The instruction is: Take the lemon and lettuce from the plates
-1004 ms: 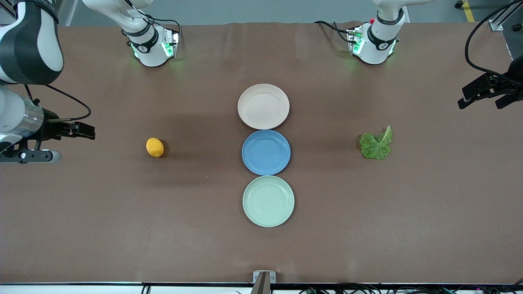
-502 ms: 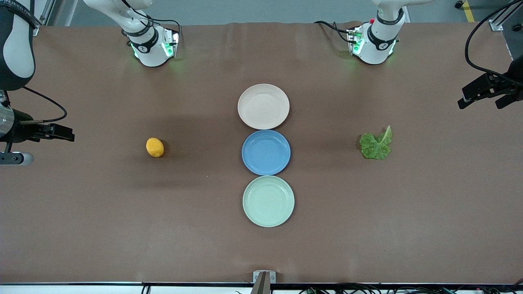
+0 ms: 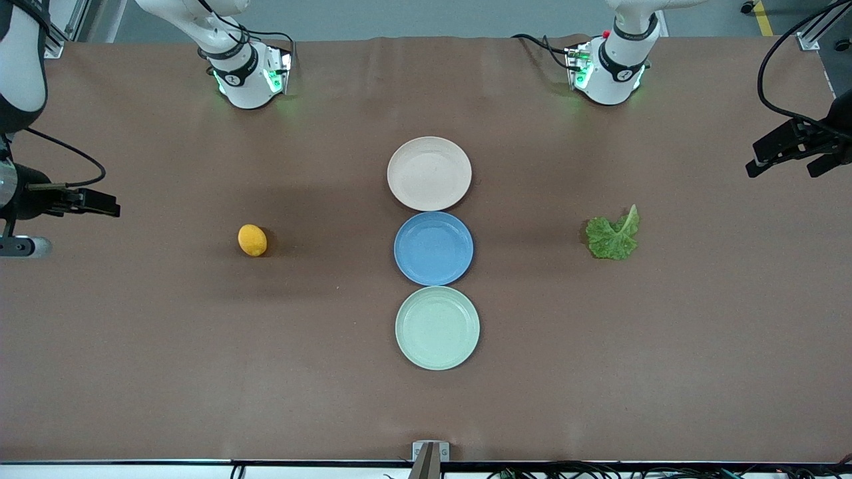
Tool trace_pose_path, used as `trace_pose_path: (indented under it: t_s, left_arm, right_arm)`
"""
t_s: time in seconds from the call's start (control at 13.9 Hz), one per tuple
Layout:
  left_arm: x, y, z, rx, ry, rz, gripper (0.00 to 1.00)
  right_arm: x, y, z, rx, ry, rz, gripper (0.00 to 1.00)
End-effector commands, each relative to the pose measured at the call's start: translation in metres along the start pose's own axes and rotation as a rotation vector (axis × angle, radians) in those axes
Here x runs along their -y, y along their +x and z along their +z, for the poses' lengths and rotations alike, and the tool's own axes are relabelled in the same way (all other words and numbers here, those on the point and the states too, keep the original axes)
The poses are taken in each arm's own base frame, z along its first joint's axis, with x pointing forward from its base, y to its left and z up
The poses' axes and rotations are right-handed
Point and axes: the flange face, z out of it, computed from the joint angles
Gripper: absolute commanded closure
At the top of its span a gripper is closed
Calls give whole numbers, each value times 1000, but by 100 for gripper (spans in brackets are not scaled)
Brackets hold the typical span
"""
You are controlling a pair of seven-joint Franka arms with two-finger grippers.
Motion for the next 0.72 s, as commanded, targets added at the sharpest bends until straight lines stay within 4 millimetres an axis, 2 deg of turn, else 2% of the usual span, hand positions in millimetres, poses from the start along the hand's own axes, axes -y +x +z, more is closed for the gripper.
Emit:
trace_pose_path:
  t_s: [0.0,0.22,0.43,0.5,0.65]
  left_arm:
    - [3,0,-5,1,15,20,0]
    - [4,0,-6,1,16,18,0]
    - [4,0,-6,0,17,20,0]
    - [4,0,-6,0,17,20,0]
    - [3,-1,-9,-5,17,20,0]
  right_arm:
    - [-10,-38,-8,-10,49,34,0]
    - [-10,-63,-17,-24,50,33,0]
    - [4,-88,-25,-65,37,6,0]
    - [19,-91,-28,-77,26,-20,0]
    - [24,-90,-29,-85,25,-27,0]
